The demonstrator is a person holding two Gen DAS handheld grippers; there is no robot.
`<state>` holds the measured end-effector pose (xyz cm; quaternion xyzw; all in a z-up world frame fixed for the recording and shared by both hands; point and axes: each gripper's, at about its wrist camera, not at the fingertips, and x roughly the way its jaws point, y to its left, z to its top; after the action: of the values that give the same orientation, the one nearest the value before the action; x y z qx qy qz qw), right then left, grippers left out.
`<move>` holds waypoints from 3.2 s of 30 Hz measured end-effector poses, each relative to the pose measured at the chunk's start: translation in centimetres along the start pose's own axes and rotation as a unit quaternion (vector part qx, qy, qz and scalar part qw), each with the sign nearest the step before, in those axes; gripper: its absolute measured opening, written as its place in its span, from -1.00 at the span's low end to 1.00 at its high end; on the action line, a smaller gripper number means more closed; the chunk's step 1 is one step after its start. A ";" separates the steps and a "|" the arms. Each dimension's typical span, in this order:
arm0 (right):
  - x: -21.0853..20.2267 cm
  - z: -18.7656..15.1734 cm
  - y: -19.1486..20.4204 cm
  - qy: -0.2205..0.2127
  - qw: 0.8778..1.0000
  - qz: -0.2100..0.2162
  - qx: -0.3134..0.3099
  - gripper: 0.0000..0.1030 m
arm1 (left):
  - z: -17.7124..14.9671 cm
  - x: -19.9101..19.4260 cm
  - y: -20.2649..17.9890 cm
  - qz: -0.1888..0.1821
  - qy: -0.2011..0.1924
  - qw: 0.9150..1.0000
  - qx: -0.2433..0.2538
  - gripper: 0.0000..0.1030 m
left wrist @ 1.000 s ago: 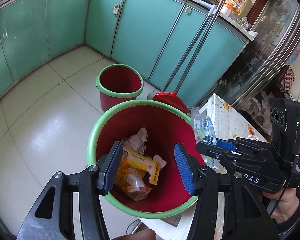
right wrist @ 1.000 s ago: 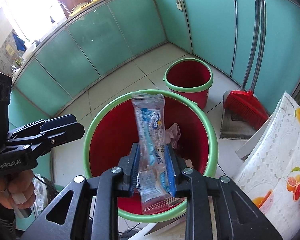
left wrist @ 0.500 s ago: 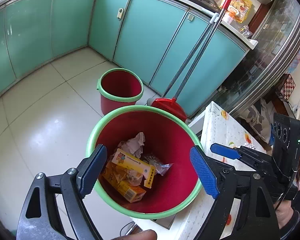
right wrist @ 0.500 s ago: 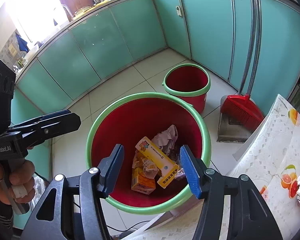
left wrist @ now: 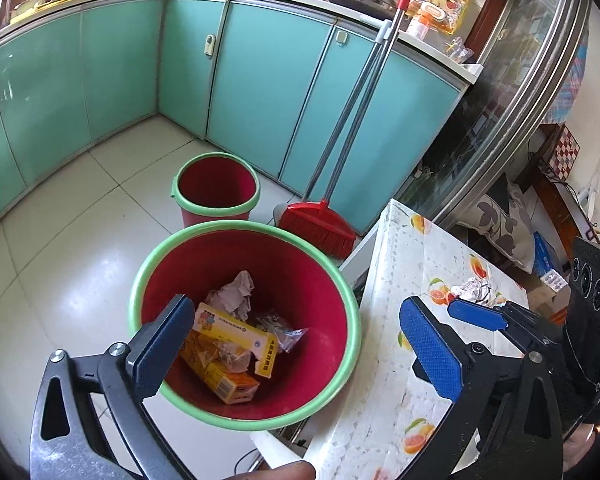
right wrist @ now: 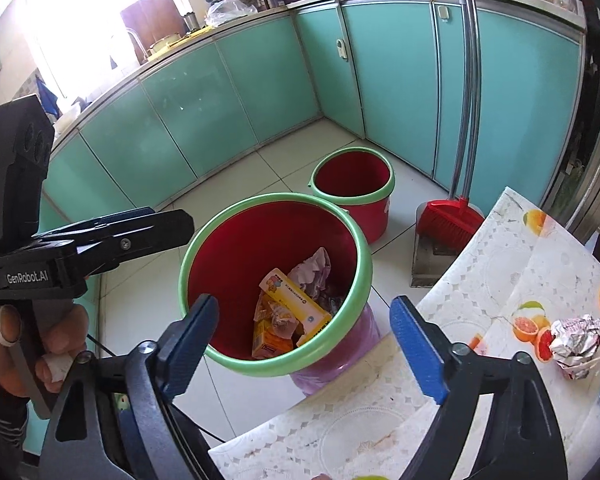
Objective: Collect trash
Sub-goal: 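Move both open tools back over the table, then grasp the crumpled silver and pink foil wrappers with the left tool, then grasp the dark brown cigarette box with the right tool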
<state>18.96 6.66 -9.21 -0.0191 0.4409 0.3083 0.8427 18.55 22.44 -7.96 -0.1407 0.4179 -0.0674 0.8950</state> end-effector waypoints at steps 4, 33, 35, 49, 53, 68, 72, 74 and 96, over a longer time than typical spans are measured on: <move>-2.9 -1.5 -0.5 -0.012 1.000 -0.022 0.001 0.77 | -0.3 -0.6 -2.8 -0.008 -0.003 1.000 0.017 0.99; -27.9 -21.4 -15.3 -0.039 0.958 -0.235 0.161 0.78 | -9.2 -1.1 -26.0 -0.085 0.037 0.980 0.176 0.99; -28.8 -22.6 -16.2 -0.038 0.954 -0.244 0.169 0.78 | -10.2 -0.7 -26.9 -0.090 0.046 0.977 0.188 0.99; -30.3 -26.8 -18.2 -0.028 0.945 -0.261 0.196 0.78 | -21.8 5.3 -31.0 -0.081 0.176 0.951 0.240 0.99; -30.2 -27.2 -18.1 -0.027 0.945 -0.258 0.197 0.78 | -23.3 7.2 -30.9 -0.064 0.208 0.949 0.229 0.99; -29.8 -28.0 -18.1 -0.023 0.945 -0.257 0.202 0.78 | -24.0 9.7 -30.1 -0.068 0.252 0.940 0.220 -0.08; -29.2 -27.9 -17.9 -0.018 0.947 -0.251 0.202 0.78 | -22.1 8.6 -28.9 -0.065 0.228 0.949 0.210 -0.10; -28.6 -27.9 -17.7 -0.013 0.948 -0.248 0.197 0.78 | -20.6 7.8 -27.8 -0.063 0.211 0.955 0.196 -0.10; -14.8 -26.7 -15.7 0.109 0.955 -0.231 0.153 0.78 | -11.4 -3.4 -14.5 0.001 0.057 0.993 0.106 -0.08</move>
<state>1.64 -21.58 -18.06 -0.0251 0.5556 0.0304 0.8305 7.63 7.21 -7.98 -0.0407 0.4586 -0.1178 0.8799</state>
